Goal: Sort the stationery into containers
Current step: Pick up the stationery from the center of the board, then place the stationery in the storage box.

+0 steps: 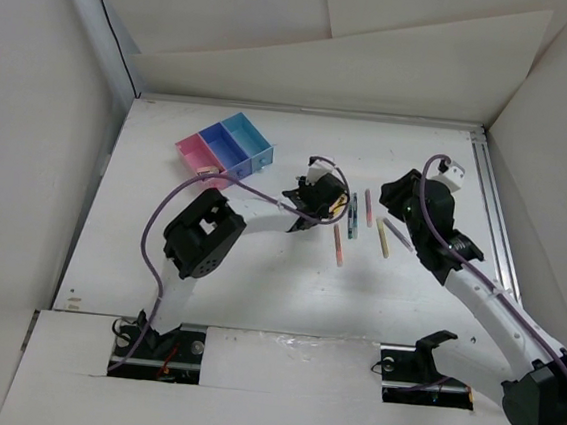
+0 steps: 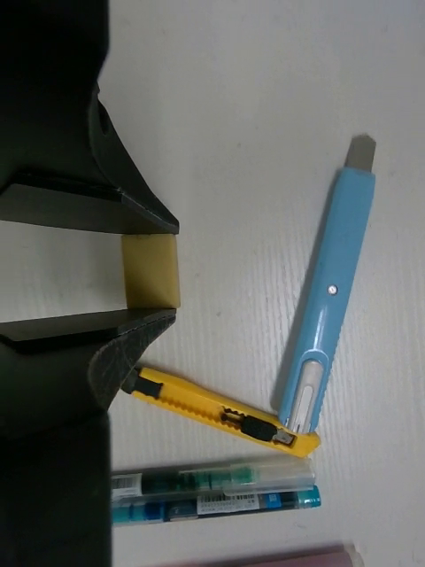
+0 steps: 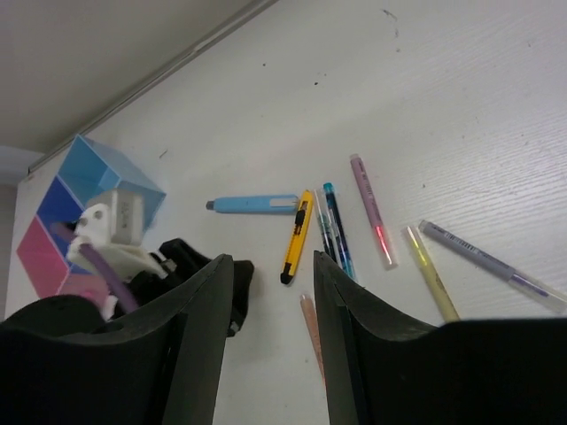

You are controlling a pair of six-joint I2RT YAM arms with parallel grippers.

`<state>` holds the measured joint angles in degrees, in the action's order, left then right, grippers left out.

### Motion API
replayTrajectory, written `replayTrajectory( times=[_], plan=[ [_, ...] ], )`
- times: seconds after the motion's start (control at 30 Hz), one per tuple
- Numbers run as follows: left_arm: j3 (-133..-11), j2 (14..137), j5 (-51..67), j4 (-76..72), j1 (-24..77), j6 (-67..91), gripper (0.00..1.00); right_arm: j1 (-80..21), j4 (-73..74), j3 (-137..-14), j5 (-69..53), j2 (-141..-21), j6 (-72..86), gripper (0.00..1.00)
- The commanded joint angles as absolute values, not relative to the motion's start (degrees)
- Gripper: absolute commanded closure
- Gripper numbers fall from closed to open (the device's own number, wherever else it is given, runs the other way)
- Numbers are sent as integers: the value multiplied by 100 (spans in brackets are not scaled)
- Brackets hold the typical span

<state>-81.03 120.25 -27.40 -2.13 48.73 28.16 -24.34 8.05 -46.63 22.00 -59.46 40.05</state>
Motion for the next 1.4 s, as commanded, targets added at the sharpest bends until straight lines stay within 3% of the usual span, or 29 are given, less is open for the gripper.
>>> replayTrajectory(
  times=[0.0, 0.27, 0.43, 0.57, 1.07, 1.2, 1.37],
  plan=[
    [-7814, 10786, -2971, -387, 4800, 3023, 89, -2399, 457, -4614, 2162, -5766, 3937, 53],
    [-6506, 8590, -2795, -817, 3763, 3646, 85, -2399, 457, -4614, 2022, -5818, 3937, 51],
    [-5732, 7937, -2506, -1072, 2463, 4165, 83, -2505, 457, -4614, 1995, -5757, 3885, 51],
    [-5590, 8050, -2275, -1012, 1671, 4298, 82, -2610, 457, -4614, 1890, -5809, 3885, 51],
    [-6908, 9685, -3744, 202, 1503, 4324, 81, -2786, 457, -4667, 2031, -5915, 3771, 51],
    [-6847, 9913, -3744, 97, 1451, 4324, 77, -2786, 457, -4667, 2127, -5915, 3771, 51],
    [-6786, 9967, -3797, 176, 1450, 4412, 64, -2786, 457, -4667, 2118, -5977, 3771, 50]
  ],
)
